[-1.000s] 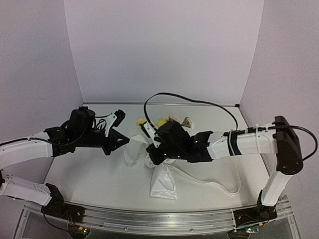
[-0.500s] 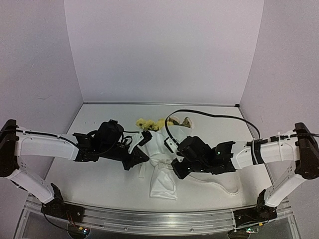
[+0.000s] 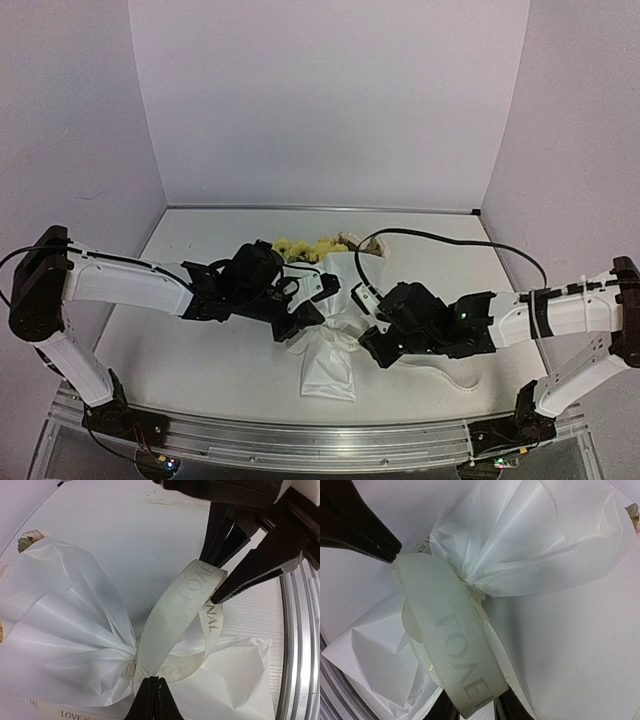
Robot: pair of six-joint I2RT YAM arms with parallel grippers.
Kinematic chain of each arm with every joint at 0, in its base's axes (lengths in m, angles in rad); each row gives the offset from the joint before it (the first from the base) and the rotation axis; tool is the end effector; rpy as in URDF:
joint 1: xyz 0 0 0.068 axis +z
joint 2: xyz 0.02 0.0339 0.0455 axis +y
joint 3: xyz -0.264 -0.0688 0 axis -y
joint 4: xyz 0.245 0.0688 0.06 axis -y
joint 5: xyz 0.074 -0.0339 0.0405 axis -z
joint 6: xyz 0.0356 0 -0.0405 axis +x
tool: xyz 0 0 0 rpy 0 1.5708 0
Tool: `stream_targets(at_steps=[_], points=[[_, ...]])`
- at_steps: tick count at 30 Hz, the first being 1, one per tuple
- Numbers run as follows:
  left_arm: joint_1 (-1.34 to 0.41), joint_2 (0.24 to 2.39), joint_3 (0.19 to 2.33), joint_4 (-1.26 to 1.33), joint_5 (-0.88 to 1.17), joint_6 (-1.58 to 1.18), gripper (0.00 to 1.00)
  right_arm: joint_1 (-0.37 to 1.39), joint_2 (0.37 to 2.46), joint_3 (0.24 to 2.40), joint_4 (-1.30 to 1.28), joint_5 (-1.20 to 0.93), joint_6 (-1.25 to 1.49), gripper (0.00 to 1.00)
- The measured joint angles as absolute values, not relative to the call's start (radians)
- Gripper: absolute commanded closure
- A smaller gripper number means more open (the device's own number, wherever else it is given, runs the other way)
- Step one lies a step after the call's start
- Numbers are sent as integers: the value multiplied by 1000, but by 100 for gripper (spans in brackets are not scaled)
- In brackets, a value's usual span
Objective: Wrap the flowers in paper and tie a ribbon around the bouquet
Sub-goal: Cross the half-tied ribbon over the folded bouquet.
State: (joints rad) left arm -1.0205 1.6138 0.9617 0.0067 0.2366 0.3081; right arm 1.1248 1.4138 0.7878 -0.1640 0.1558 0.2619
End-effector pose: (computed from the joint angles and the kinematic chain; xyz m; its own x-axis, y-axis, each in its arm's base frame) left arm 0.1755 -0.3021 0.2109 -0.0188 0.5943 -0.8040 0.9783 0.1769 0.1079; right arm 0.1298 0.2586 0.2018 -0.5145 -0.4832 -0.7084 -0.7360 0.6727 0.0758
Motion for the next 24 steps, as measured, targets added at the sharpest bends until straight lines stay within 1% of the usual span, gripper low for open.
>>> stream_targets(at_steps=[1, 4, 7, 13, 20, 24], points=[[-1022, 1618, 969, -1, 236, 322, 99, 1125, 1408, 782, -166, 155, 266, 58], [-1033, 1632, 986, -26, 236, 365, 99, 1125, 1376, 765, -184, 167, 296, 34], [-1056, 1652, 1005, -55, 234, 400, 98, 1125, 1321, 753, -237, 201, 322, 25], [-1106, 1683, 1022, -106, 223, 460, 97, 1122, 1213, 753, -428, 304, 400, 23], [-1149, 1710, 1069, -134, 181, 511, 97, 1055, 1097, 735, -689, 416, 610, 21], [-1156, 1717, 1079, -132, 160, 528, 97, 973, 1021, 692, -854, 459, 767, 25]])
